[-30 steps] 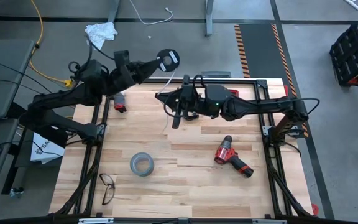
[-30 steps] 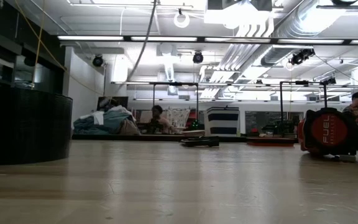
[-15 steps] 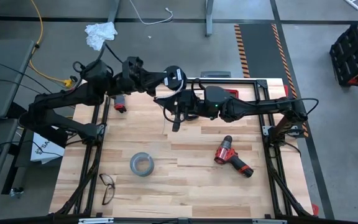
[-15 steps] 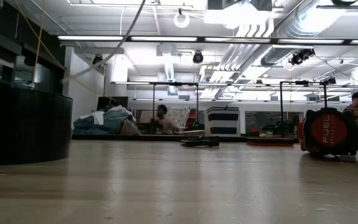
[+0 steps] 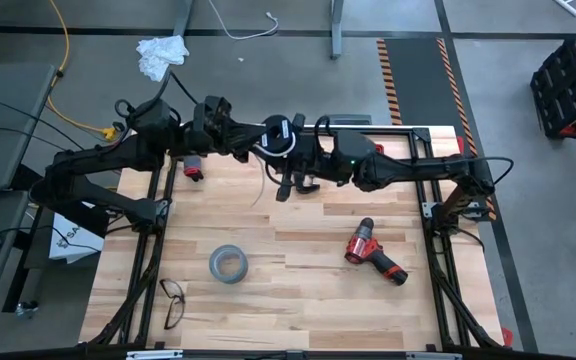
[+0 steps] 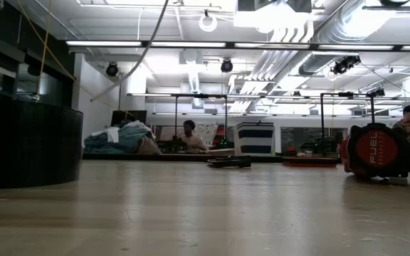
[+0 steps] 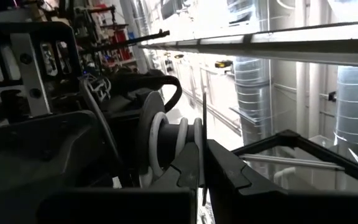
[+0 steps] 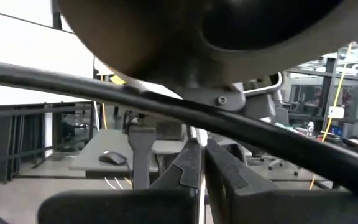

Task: Coil cords
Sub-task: Coil the white wire onto the black spool

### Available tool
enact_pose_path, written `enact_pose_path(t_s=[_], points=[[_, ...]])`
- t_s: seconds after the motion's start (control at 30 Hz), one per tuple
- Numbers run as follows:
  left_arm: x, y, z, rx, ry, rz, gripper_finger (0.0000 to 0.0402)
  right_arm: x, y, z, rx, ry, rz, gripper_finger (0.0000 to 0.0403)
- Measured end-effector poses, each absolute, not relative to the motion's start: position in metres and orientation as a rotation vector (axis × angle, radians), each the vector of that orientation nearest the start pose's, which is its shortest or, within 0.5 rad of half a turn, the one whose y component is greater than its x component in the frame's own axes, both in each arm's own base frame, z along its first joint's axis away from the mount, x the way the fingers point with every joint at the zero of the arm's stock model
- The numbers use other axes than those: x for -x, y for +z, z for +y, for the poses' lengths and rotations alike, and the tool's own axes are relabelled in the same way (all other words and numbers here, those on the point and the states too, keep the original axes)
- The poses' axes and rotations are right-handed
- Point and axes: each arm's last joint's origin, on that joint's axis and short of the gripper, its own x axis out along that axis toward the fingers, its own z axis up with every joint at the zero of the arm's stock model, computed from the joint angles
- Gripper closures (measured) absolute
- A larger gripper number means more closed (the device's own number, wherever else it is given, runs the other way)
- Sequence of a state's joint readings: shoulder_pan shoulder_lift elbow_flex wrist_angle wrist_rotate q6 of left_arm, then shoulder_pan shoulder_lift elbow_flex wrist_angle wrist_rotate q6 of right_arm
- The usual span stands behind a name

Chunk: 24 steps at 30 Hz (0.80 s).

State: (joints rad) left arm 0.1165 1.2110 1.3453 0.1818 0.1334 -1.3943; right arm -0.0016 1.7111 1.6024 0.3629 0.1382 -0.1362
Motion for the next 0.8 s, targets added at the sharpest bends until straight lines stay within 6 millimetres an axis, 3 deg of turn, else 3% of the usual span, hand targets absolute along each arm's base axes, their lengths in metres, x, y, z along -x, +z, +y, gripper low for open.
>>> enact_pose_path(t_s=[0.23,0.5,0.8], points=[[-0.255,0.469,0.026,1.305,-0.175,-0.241,0.0397,-0.399,0.427,-0.005,0.122,-0.122,-0.301,0.0403],[-0.256,0.468,0.018,1.357,-0.262,-0.172,0.0397,-0.399,0.426,-0.011,0.145,-0.143,-0.288,0.0403],[-0.240,0.471,0.010,1.346,-0.270,-0.097,0.0397,-0.400,0.424,-0.013,0.198,-0.156,-0.264,0.0403]])
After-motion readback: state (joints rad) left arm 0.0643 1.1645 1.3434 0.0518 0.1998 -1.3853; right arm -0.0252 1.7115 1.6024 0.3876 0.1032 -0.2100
